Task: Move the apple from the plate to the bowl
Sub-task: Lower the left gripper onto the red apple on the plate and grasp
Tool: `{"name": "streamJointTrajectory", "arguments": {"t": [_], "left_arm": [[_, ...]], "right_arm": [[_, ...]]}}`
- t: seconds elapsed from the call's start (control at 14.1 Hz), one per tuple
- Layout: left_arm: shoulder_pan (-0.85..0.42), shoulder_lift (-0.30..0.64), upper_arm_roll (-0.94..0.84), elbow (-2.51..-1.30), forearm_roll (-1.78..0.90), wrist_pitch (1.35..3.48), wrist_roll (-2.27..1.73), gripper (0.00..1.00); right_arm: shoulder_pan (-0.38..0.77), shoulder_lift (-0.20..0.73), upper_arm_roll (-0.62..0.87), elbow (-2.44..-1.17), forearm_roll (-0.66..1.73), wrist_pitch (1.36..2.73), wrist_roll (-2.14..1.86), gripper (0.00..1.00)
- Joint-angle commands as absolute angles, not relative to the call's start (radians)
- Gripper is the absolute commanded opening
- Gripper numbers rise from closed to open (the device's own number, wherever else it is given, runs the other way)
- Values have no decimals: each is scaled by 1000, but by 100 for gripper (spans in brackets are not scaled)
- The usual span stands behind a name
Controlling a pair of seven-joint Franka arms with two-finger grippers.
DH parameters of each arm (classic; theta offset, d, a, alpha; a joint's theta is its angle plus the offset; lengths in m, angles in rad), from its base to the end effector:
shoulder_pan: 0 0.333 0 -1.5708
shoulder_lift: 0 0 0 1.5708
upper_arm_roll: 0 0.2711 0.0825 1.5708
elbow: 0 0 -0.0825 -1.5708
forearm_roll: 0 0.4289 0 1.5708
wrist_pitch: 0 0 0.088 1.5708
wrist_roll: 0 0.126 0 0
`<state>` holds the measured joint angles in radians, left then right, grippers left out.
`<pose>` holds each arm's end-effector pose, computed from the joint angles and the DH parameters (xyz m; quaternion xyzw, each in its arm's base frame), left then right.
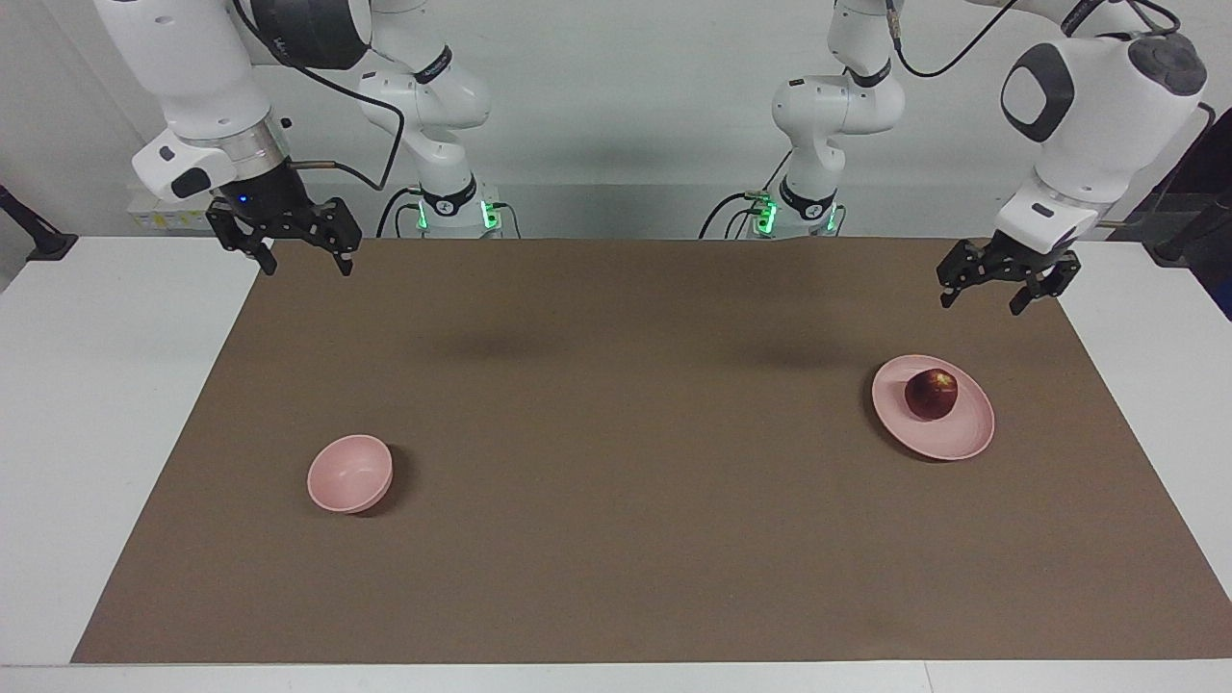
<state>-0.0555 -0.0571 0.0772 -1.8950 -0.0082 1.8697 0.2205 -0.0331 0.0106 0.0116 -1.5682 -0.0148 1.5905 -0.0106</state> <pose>0.5942 0.0126 0.4515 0.9950 -0.0981 0.0164 0.0042 0.6042 -0.0149 0.5573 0.9999 -0.0053 0.0057 0.0074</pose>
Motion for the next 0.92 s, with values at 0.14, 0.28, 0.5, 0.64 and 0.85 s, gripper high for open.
{"name": "streamJointTrajectory", "arguments": {"t": [0.14,0.28,0.5,0.64,0.85], "left_arm": [[-54,-98,78,-2094,-17,2046,238,100],[-52,-72,78,-2121,-17,2104,238,100],[-49,-6,78,-2137,-17,2166,238,100],[-26,26,80,-2154,-17,2245,247,100],[-8,75,80,-2160,-17,2342,282,100]], "right_arm": [[-46,15,17,-1563,-5,1588,-37,100],[-46,15,15,-1563,-5,1597,-34,100],[-46,12,15,-1569,-6,1595,-38,100],[-45,12,17,-1571,-5,1597,-35,100],[-29,11,20,-1575,-5,1597,1,100]]}}
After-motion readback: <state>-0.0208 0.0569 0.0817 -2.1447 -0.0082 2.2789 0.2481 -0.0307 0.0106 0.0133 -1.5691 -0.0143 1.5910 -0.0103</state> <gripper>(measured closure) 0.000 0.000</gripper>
